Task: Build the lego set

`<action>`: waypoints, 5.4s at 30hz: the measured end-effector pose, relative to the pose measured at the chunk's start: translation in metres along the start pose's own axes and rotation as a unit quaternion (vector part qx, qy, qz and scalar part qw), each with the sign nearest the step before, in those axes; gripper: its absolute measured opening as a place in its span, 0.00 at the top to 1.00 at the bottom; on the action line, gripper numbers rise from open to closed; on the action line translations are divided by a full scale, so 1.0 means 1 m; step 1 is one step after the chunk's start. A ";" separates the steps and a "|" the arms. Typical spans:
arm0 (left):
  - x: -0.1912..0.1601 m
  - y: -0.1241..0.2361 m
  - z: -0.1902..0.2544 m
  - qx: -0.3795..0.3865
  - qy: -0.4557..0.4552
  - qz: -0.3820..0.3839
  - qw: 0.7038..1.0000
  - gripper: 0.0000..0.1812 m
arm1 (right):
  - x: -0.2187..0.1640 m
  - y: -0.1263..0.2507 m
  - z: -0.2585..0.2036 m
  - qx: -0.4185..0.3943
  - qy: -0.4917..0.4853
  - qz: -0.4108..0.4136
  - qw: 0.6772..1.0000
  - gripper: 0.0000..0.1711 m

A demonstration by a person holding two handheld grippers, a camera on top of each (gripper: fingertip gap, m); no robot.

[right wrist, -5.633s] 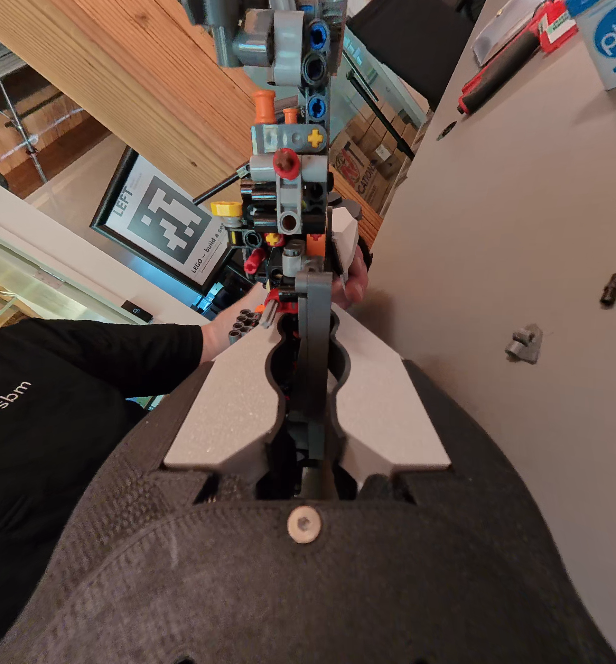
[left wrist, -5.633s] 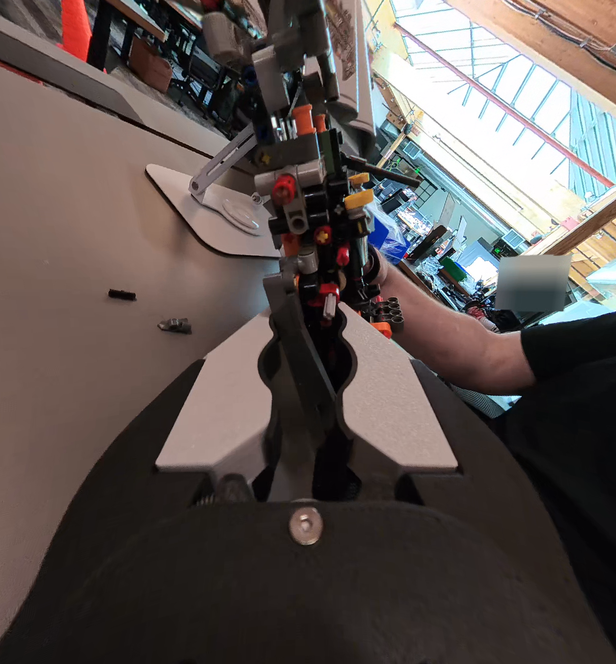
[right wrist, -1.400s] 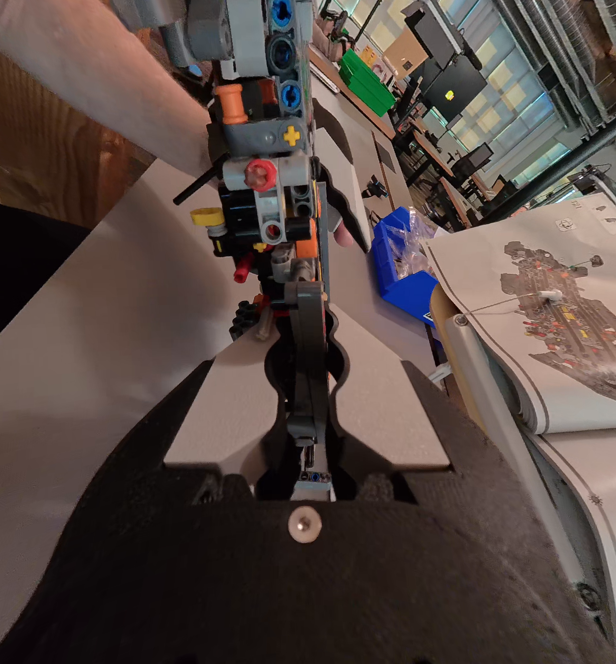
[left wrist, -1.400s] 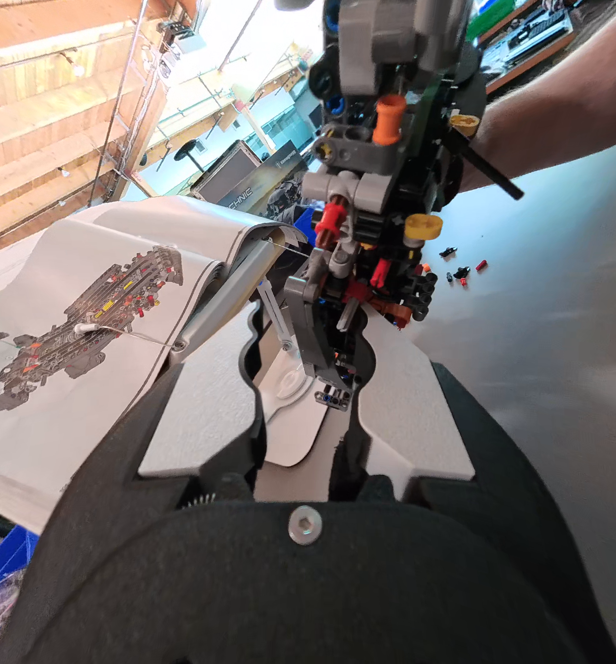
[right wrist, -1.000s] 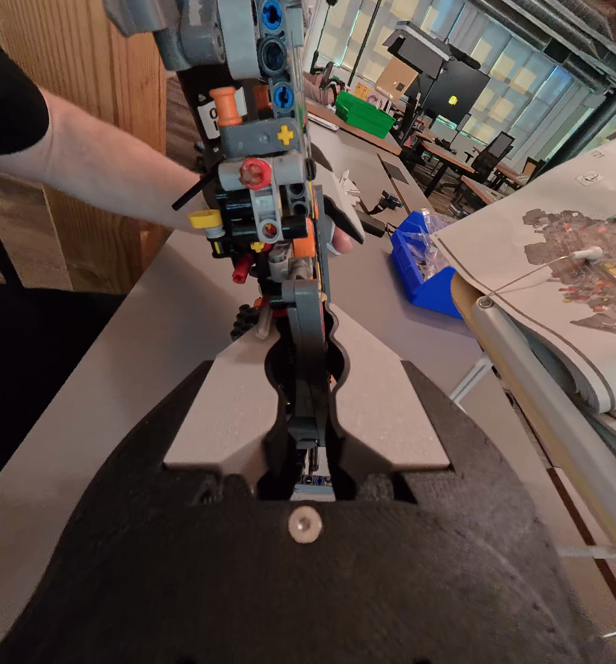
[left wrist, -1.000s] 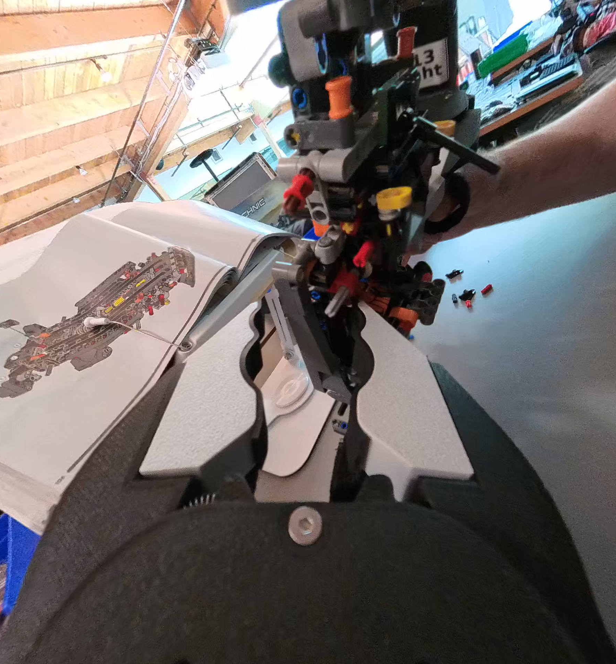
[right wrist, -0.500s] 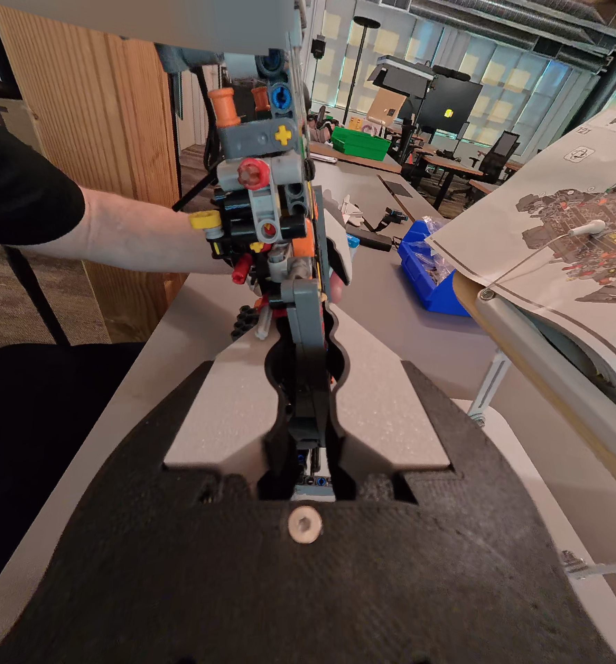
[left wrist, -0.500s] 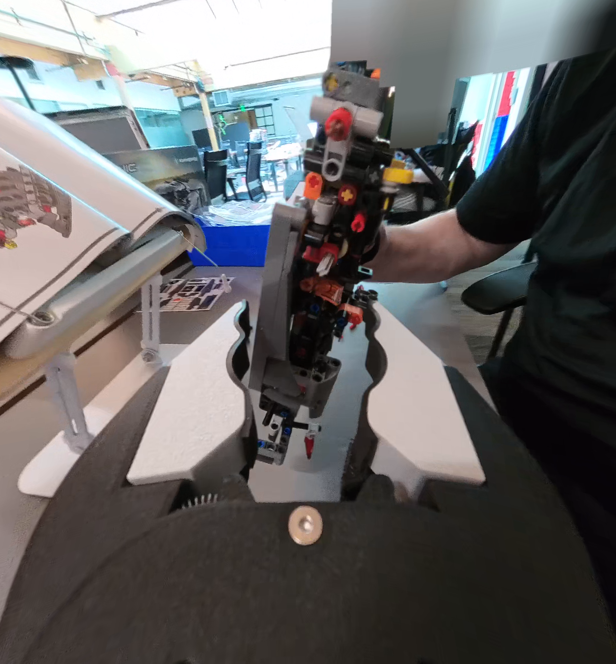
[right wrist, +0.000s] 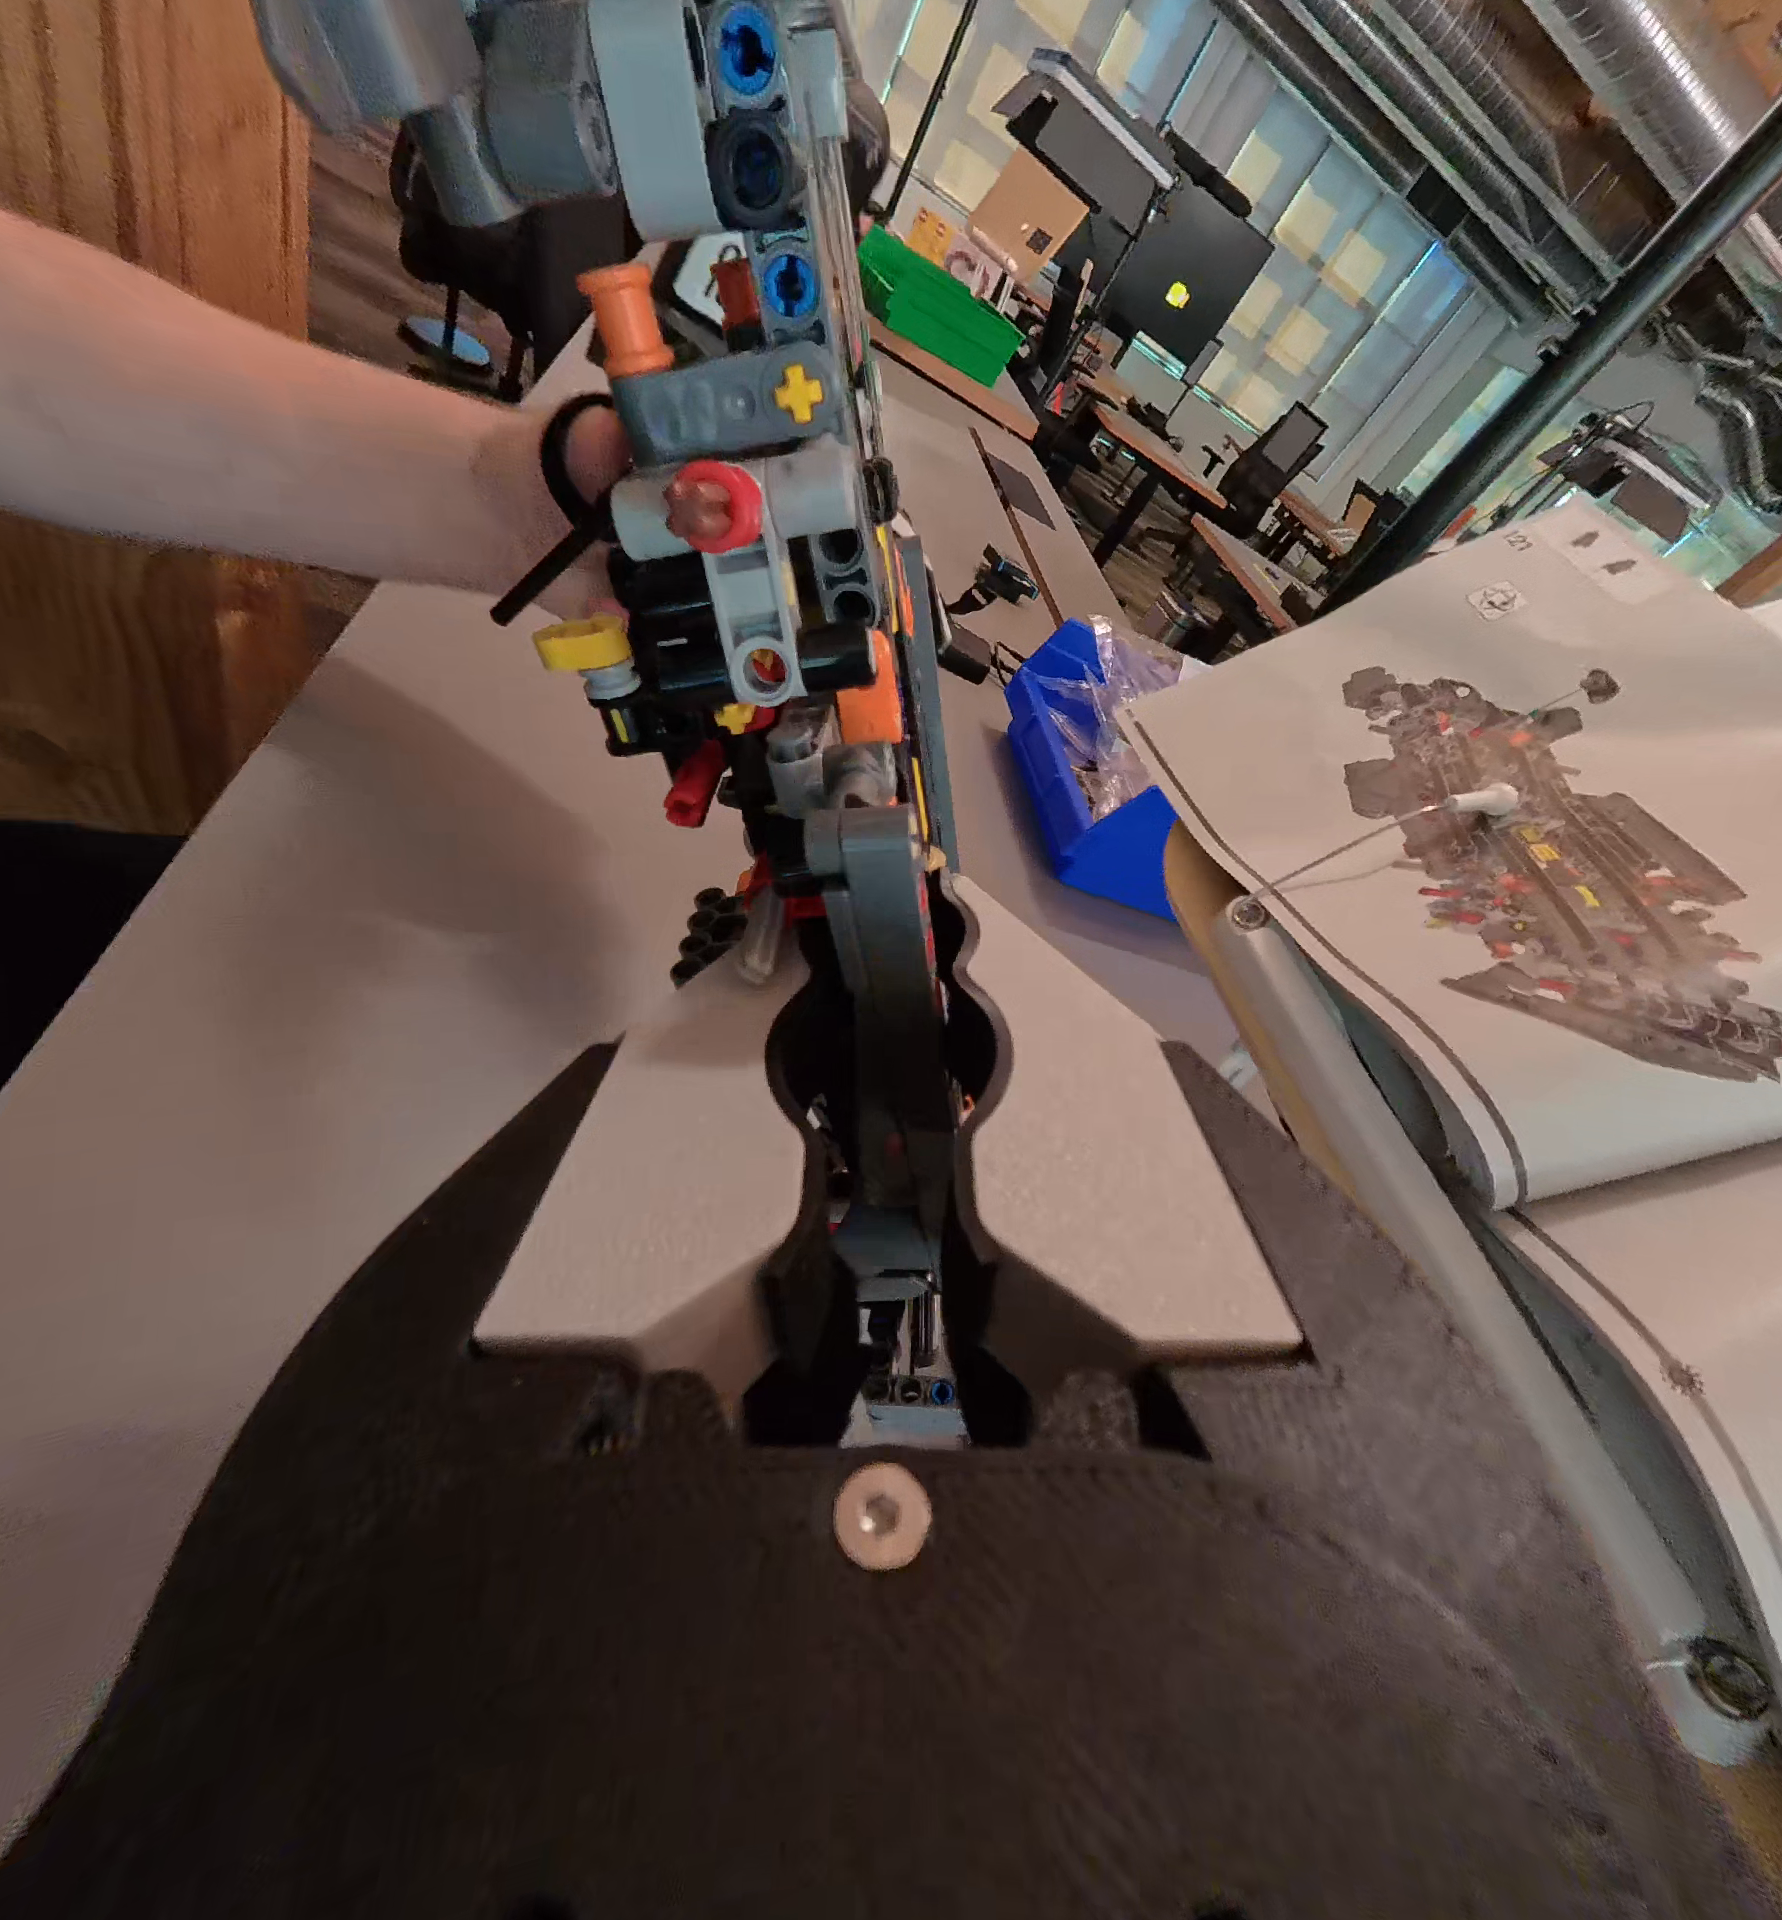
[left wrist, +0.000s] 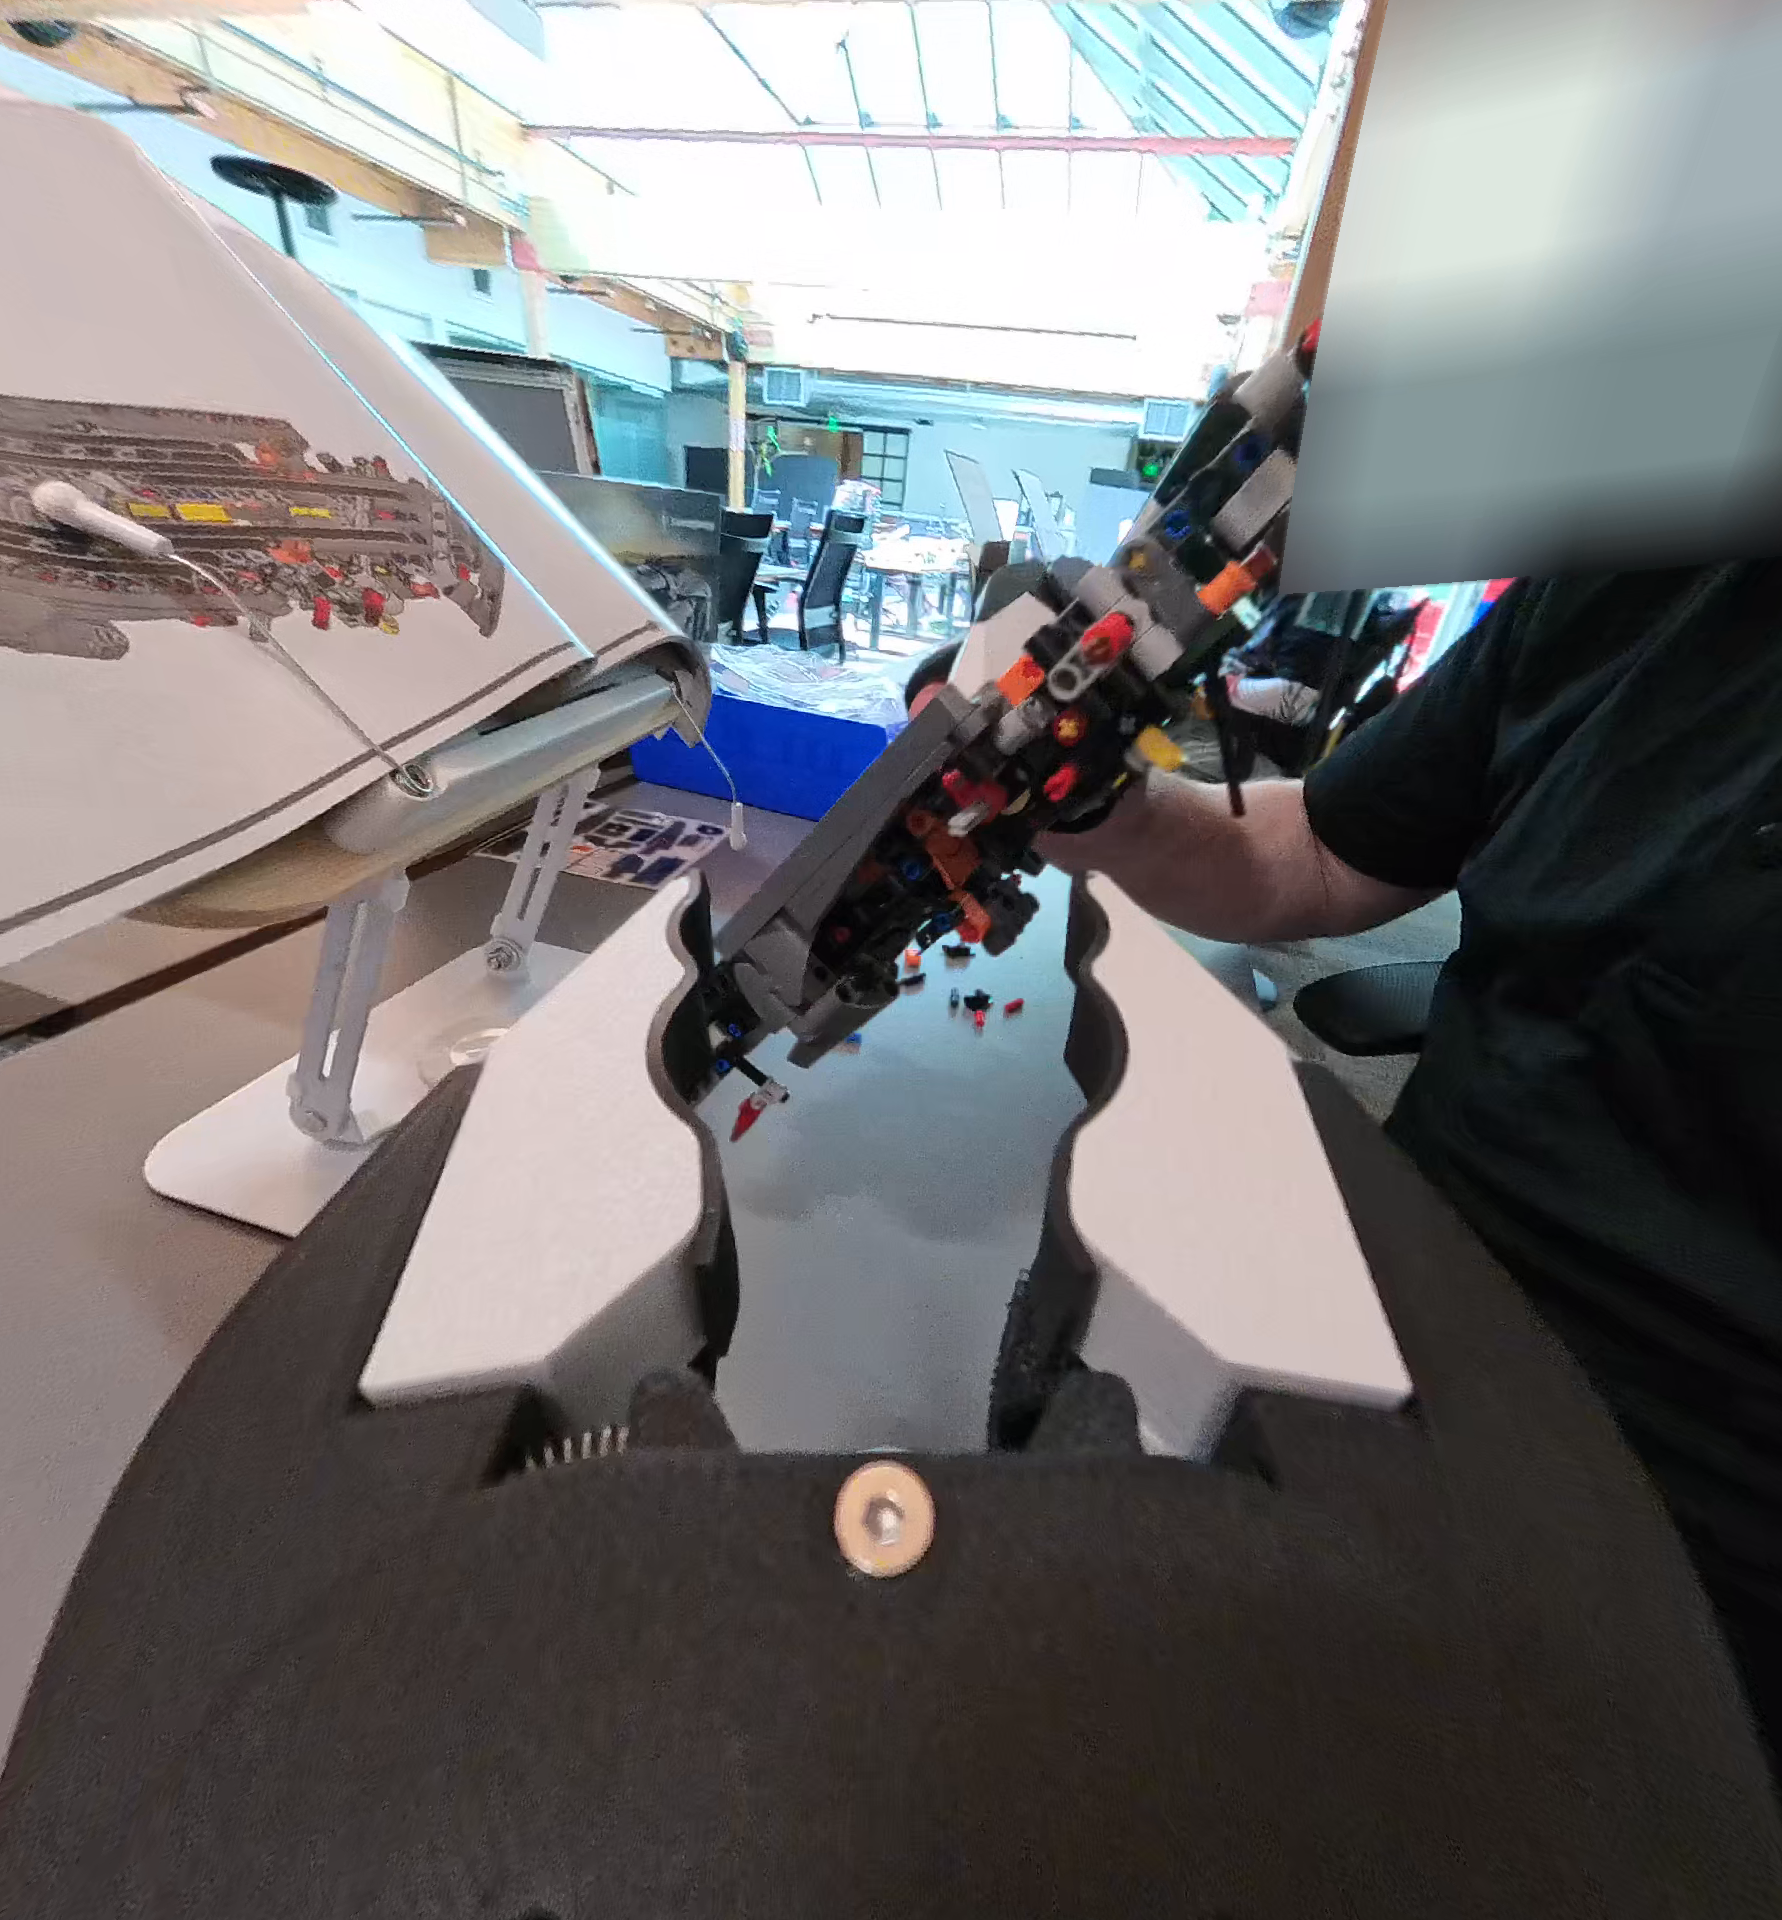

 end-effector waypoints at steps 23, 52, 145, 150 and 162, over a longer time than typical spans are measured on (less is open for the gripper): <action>0.000 0.067 0.080 0.100 0.008 0.053 0.994 0.61 | 0.017 -0.023 -0.027 -0.069 0.161 -0.058 0.983 0.93; -0.005 0.047 0.106 0.067 0.031 0.061 0.995 0.63 | 0.016 -0.026 -0.035 -0.088 0.208 -0.073 0.971 0.93; -0.126 0.064 0.108 0.217 0.436 0.221 0.845 0.72 | -0.045 -0.114 -0.102 -0.099 0.354 -0.144 0.919 0.92; -0.127 0.071 0.127 0.255 0.421 0.264 0.829 0.75 | -0.034 -0.127 -0.108 -0.088 0.371 -0.108 0.918 0.92; -0.133 0.093 0.139 0.323 0.396 0.303 0.805 0.76 | -0.025 -0.163 -0.119 -0.050 0.397 -0.055 0.915 0.92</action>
Point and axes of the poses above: each gripper's, where its closed fingertips meet, y back along the fingers, x out of its top, z = x × y across the jaws, the point moved 5 cm from there along y, back along the fingers, and after that the axes turned 5 degrees about -z, right-handed, at the moved point
